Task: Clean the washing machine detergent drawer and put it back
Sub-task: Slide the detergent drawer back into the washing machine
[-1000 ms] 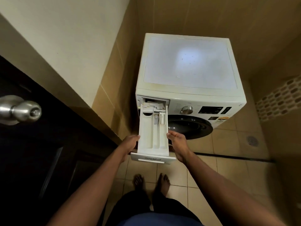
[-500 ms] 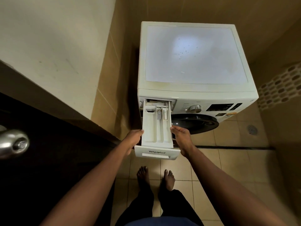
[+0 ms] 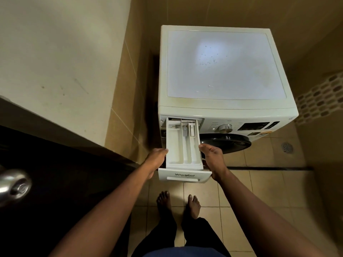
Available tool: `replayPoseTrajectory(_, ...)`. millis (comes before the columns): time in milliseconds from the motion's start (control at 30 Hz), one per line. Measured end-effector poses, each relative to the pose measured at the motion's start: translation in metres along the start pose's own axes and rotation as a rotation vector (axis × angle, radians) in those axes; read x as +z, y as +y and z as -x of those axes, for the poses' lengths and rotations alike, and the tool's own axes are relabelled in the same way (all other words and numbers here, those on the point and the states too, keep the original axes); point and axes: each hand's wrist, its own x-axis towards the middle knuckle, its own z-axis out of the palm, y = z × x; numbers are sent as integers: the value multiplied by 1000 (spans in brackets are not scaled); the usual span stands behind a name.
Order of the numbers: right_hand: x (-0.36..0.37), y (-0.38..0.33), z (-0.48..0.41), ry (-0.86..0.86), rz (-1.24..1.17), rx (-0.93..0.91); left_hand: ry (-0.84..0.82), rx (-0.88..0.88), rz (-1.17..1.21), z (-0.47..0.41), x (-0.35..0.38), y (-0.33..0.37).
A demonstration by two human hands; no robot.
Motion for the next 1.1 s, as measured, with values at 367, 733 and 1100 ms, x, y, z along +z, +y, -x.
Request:
replayPoseTrajectory(367, 5, 2, -23, 30, -23, -32, 8, -43, 70, -18, 0, 11)
replayPoseTrajectory(733, 22, -12, -71, 131, 33, -97, 54, 134, 108, -26, -14, -4)
replayPoseTrajectory(1100, -7, -27, -34, -173, 246, -78, 255, 404, -472, -36, -7, -25)
